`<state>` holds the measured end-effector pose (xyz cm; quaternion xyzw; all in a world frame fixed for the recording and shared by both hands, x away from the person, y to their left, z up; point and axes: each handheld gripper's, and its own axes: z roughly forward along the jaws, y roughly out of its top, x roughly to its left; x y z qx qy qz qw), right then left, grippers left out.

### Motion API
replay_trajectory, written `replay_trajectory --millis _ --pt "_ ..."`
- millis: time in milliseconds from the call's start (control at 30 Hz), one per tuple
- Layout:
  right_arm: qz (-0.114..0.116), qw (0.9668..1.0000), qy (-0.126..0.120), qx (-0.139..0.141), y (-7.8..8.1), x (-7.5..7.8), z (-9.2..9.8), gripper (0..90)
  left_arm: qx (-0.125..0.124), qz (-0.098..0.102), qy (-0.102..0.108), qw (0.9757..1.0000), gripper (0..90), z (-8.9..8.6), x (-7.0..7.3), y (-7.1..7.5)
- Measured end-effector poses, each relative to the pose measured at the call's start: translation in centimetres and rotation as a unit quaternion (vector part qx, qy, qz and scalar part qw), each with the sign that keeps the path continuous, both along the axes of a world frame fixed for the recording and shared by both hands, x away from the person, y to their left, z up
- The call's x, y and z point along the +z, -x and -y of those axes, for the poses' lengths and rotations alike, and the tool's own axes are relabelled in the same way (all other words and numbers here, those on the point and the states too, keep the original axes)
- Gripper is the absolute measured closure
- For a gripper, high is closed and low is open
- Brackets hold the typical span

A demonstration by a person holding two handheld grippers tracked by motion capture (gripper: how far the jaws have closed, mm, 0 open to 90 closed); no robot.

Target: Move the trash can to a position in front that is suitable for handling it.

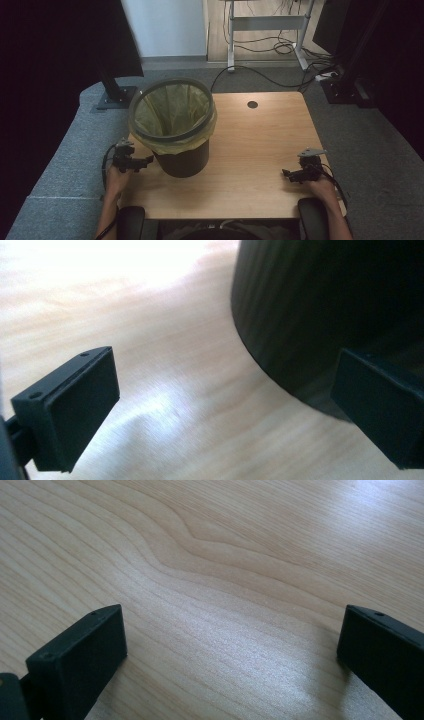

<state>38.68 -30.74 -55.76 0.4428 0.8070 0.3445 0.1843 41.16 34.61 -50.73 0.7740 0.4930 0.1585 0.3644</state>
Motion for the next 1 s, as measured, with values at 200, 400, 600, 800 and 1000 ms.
replay_trajectory --millis 200,400,600,800,1000 --pt "0.001 1.0000 0.001 0.006 -0.1 0.0 0.0 0.0 0.003 0.008 -0.004 1.0000 0.0 -0.2 1.0 -1.0" --pt "0.000 1.0000 0.000 0.006 -0.1 0.0 -0.1 0.0 0.015 0.024 0.012 0.9995 0.0 -0.5 2.1 -2.3" --pt "-0.008 0.9999 0.004 0.014 0.0 0.2 -0.2 0.0 0.029 0.037 0.020 0.9987 0.0 -0.7 3.2 -3.2" --pt "-0.007 0.9999 -0.005 0.011 0.0 0.9 -0.2 0.0 0.027 0.052 0.020 0.9981 0.0 -0.6 4.2 -3.7" --pt "0.007 0.9993 -0.034 -0.015 -0.3 2.6 0.1 0.0 0.028 0.056 0.031 0.9975 0.0 -0.7 4.5 -3.9"
